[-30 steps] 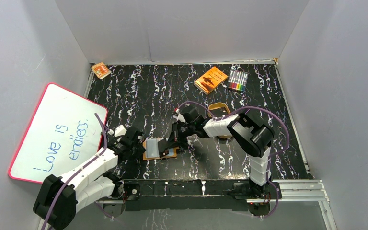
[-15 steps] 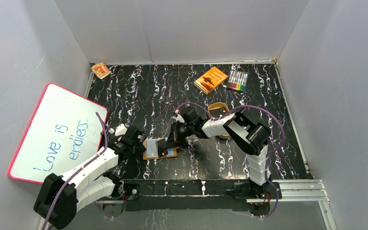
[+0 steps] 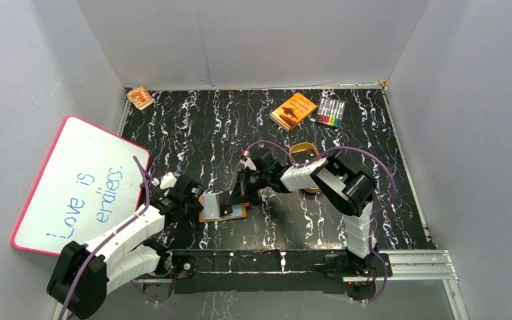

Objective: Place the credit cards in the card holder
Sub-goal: Insert the credit card into the card holder.

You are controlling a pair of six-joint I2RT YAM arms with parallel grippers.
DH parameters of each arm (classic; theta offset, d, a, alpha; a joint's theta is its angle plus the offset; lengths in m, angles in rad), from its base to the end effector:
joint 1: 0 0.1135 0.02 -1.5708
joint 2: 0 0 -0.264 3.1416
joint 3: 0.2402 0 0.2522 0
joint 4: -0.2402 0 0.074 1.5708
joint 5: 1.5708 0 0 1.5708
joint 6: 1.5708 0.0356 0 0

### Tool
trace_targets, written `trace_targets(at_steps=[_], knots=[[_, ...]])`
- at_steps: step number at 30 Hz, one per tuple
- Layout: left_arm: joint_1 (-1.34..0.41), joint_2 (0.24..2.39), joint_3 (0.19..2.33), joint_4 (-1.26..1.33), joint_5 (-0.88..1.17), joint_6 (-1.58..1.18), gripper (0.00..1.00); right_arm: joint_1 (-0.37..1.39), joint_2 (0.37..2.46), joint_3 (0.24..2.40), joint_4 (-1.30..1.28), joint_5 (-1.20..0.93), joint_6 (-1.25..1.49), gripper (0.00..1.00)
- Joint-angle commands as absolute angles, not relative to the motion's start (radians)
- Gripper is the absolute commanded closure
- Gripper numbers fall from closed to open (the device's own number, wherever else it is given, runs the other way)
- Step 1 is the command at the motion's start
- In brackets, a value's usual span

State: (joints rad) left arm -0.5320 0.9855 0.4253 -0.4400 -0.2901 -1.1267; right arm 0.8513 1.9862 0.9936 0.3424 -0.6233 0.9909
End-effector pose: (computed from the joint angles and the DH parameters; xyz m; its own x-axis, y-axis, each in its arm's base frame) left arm 0.1533 -0.0784 0.1632 -0.6303 -0.6330 -0.4494 -0.5033 0.7740 -0.3843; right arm 0.2431 0.3090 0.1204 -0.9856 -0.0942 -0.1406 -0.1687 0.4826 0.8595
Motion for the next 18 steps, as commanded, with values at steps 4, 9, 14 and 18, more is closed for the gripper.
trace_targets(at_steps=[4, 9, 14, 18], knots=[[-0.529, 1.017, 0.374, -0.467, -0.247, -1.130, 0.67, 0.864, 1.989, 1.003, 0.384, -0.589, 0.989, 1.00], [-0.529, 1.009, 0.359, -0.448, -0.223, -1.143, 0.67, 0.885, 1.998, 1.003, 0.419, -0.592, 1.028, 1.00], [-0.529, 0.996, 0.339, -0.431, -0.199, -1.163, 0.68, 0.904, 2.008, 1.000, 0.449, -0.578, 1.066, 1.00], [-0.529, 0.988, 0.334, -0.429, -0.191, -1.168, 0.69, 0.913, 2.013, 0.990, 0.474, -0.566, 1.097, 1.00]])
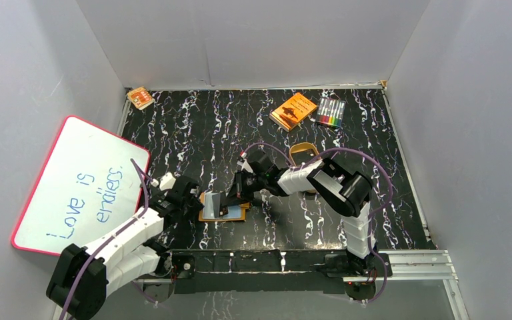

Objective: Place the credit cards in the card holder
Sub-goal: Insert the credit card into the card holder.

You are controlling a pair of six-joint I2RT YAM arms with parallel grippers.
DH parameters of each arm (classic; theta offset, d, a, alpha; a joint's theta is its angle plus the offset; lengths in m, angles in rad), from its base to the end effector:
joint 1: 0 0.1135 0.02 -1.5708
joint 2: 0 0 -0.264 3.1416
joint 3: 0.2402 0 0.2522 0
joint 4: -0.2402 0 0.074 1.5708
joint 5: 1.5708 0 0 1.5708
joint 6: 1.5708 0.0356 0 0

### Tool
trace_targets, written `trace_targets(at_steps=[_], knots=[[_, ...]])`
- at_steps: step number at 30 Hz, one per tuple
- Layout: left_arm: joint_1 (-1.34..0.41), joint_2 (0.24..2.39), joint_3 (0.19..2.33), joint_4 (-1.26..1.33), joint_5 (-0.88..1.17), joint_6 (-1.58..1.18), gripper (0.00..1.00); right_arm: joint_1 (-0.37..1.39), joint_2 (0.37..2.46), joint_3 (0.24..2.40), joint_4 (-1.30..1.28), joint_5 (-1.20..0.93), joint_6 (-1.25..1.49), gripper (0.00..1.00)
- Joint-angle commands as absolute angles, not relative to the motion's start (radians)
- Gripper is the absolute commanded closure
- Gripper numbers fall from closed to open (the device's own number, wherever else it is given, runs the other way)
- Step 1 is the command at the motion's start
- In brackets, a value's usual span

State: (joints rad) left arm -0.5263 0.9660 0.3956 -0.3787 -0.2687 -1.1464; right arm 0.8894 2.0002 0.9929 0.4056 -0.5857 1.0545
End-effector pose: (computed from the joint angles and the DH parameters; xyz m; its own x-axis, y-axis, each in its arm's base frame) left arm 0.1531 -0.0780 0.1608 -0.6089 -0.6623 -0.4365 -0.4961 0.7474 -0.4419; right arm 0.2347 0.3207 0.1198 -0.9885 -0.0684 -0.1349 -0.1511 0.4667 0.8714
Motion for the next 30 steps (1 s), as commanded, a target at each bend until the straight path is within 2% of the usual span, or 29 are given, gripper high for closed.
trace_targets(at_steps=[1, 19, 29, 30], knots=[[-0.529, 0.986, 0.334, -0.428, -0.190, -1.170, 0.69, 0.915, 2.013, 0.987, 0.478, -0.562, 1.102, 1.00], [-0.530, 0.954, 0.295, -0.413, -0.150, -1.210, 0.73, 0.933, 1.975, 0.886, 0.569, -0.430, 1.210, 1.00], [-0.529, 0.942, 0.278, -0.398, -0.138, -1.219, 0.75, 0.946, 1.967, 0.928, 0.496, -0.469, 1.116, 1.00], [-0.529, 0.940, 0.278, -0.399, -0.138, -1.219, 0.76, 0.946, 1.960, 0.927, 0.488, -0.472, 1.105, 0.96]])
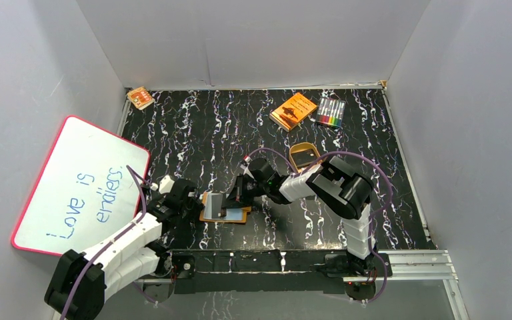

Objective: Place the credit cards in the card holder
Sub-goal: Insert the credit card into the card holder.

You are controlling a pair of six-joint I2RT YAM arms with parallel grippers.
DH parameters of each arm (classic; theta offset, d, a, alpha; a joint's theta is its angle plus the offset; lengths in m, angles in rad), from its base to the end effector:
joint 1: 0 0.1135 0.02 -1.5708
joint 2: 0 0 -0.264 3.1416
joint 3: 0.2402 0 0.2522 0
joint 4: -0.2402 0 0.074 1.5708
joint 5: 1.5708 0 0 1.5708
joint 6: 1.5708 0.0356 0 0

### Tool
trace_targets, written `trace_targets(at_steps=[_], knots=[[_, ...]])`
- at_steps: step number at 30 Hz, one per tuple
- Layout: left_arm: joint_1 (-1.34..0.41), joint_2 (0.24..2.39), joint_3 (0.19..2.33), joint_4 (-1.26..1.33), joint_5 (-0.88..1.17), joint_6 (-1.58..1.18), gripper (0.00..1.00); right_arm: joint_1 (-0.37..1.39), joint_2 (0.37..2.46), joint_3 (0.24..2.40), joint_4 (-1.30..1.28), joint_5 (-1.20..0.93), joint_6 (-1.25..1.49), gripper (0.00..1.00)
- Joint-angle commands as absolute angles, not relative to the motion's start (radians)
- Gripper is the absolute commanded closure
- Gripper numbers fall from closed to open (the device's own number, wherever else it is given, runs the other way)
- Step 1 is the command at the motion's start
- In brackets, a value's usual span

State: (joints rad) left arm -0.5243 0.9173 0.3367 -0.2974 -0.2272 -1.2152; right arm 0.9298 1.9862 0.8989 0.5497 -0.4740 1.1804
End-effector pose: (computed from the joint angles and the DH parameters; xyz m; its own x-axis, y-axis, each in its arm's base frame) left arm 0.1483 -0.0765 0.1553 -0.5724 -0.7241 -0.3848 -0.4980 0.6798 -0.5384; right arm 0.2168 0.3177 0.1119 -0.9928 0.0453 -0.1107 -0.0774 0.4624 0.8833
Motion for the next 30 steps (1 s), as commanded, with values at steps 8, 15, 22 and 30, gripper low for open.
trace_targets(at_steps=[8, 15, 22, 30], knots=[[-0.529, 0.930, 0.276, -0.399, -0.136, -1.220, 0.76, 0.946, 1.923, 0.934, 0.416, -0.466, 1.074, 0.61], [-0.529, 0.929, 0.281, -0.396, -0.130, -1.217, 0.78, 0.948, 1.889, 0.943, 0.356, -0.426, 1.066, 0.57], [-0.529, 0.927, 0.283, -0.388, -0.117, -1.213, 0.79, 0.957, 1.899, 0.968, 0.339, -0.429, 1.066, 0.57], [-0.529, 0.926, 0.271, -0.358, -0.083, -1.215, 0.84, 0.976, 1.947, 1.055, 0.265, -0.448, 1.027, 0.57]])
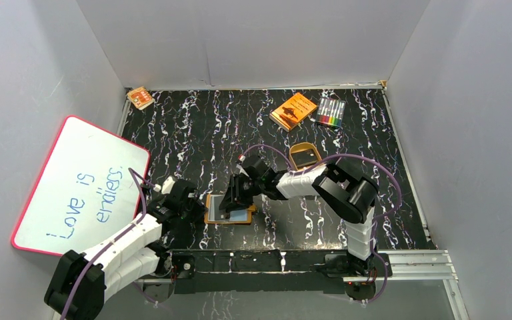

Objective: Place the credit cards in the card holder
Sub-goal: Insert the credit card into the card holder.

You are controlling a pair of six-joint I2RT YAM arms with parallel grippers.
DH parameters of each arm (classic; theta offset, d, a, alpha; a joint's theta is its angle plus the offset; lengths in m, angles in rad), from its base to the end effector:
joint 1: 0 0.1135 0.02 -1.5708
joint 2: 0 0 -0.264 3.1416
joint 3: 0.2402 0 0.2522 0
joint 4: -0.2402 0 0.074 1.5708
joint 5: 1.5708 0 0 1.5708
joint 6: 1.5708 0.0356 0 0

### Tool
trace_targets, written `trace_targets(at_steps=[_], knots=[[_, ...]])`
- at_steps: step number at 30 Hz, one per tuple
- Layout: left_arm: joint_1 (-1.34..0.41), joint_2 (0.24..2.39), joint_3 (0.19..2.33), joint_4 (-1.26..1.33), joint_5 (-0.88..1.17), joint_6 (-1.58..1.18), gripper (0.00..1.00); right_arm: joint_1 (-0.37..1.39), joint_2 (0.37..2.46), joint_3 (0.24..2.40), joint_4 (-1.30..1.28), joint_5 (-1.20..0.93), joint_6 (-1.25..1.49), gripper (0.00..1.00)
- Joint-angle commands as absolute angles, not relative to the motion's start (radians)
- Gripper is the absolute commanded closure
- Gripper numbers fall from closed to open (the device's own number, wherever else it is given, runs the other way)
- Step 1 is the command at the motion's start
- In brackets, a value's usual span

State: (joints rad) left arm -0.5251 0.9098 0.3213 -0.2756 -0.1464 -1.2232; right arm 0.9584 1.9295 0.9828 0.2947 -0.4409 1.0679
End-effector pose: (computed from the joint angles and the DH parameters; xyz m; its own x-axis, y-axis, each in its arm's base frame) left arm 0.1462 -0.0787 0.1528 -0.6134 -0.7196 -0.3255 -0.4777 0.6662 -0.5727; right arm 0.2111 0.3270 0.1325 -0.9874 -0.0270 -0.1562 -0.1450 0.5518 0.8213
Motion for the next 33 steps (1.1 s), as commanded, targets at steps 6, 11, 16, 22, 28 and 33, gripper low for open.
trace_targets(at_steps=[6, 11, 16, 22, 28, 33], knots=[[-0.529, 0.919, 0.270, -0.363, -0.095, -1.215, 0.84, 0.977, 1.933, 1.112, 0.076, -0.377, 0.961, 0.50], [-0.529, 0.929, 0.257, -0.322, -0.066, -1.218, 0.85, 0.987, 1.945, 1.145, 0.031, -0.367, 0.939, 0.47], [-0.529, 0.945, 0.245, -0.280, -0.033, -1.218, 0.89, 1.007, 1.985, 1.181, 0.064, -0.412, 0.947, 0.48], [-0.529, 0.928, 0.230, -0.249, -0.015, -1.221, 0.92, 1.008, 1.986, 1.195, 0.058, -0.433, 0.932, 0.48], [-0.529, 0.883, 0.240, -0.310, -0.061, -1.229, 0.92, 1.009, 1.922, 1.228, -0.139, -0.284, 0.861, 0.46], [-0.529, 0.862, 0.259, -0.347, -0.097, -1.228, 0.90, 1.009, 1.906, 1.249, -0.208, -0.240, 0.839, 0.44]])
